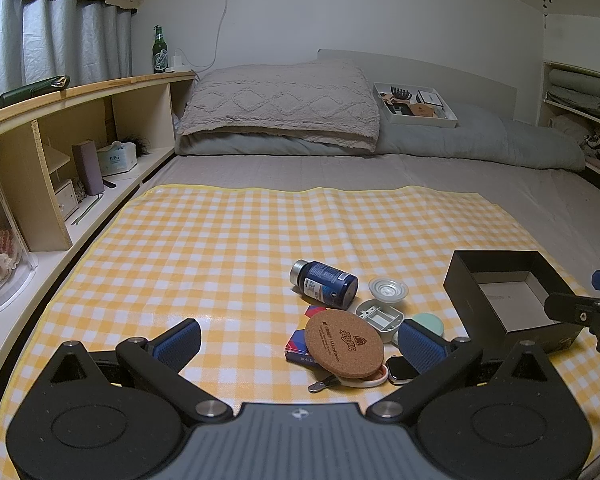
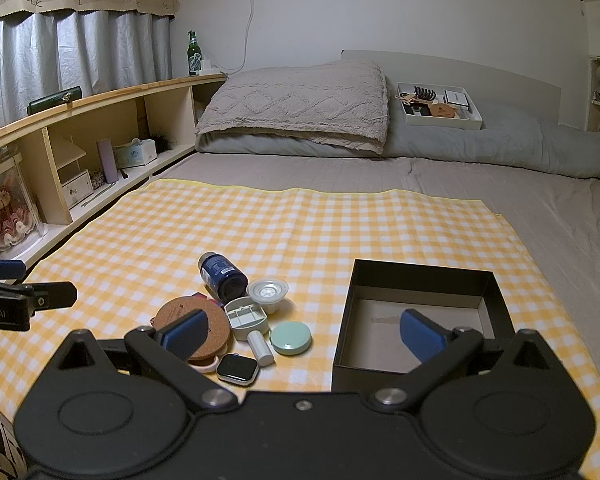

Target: Organize rigid objects

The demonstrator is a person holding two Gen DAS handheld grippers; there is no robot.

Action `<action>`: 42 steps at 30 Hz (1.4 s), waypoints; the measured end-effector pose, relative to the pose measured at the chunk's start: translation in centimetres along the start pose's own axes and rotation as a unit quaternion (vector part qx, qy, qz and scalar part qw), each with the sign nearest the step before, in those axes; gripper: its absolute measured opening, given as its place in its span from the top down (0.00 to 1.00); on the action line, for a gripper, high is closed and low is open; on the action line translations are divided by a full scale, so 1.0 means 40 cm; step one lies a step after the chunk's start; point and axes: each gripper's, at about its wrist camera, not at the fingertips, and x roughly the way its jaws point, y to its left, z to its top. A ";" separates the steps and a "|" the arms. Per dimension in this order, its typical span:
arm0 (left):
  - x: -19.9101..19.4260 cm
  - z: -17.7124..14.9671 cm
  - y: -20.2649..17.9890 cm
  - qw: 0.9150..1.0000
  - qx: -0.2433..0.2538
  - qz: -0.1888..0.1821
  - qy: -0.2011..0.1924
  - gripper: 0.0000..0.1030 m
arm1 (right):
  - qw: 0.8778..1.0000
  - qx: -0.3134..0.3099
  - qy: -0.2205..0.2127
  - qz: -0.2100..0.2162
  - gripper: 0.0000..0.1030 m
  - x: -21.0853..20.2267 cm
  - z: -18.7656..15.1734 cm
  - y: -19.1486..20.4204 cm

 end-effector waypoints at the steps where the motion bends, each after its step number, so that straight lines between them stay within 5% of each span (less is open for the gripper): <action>1: 0.000 0.000 0.000 1.000 0.000 0.000 0.000 0.00 | 1.000 0.000 0.000 0.000 0.00 0.000 0.000 0.000; 25: 0.003 0.005 -0.012 1.000 0.002 -0.001 -0.004 0.00 | 0.999 0.012 -0.028 -0.013 0.00 -0.031 0.037 -0.012; 31: 0.006 0.009 -0.013 1.000 0.004 0.000 -0.001 0.00 | 0.999 0.030 -0.044 -0.008 0.00 -0.044 0.100 -0.081; 42: 0.029 0.013 -0.037 1.000 0.018 0.001 0.007 0.00 | 0.994 0.061 0.006 -0.091 0.00 0.066 0.164 -0.307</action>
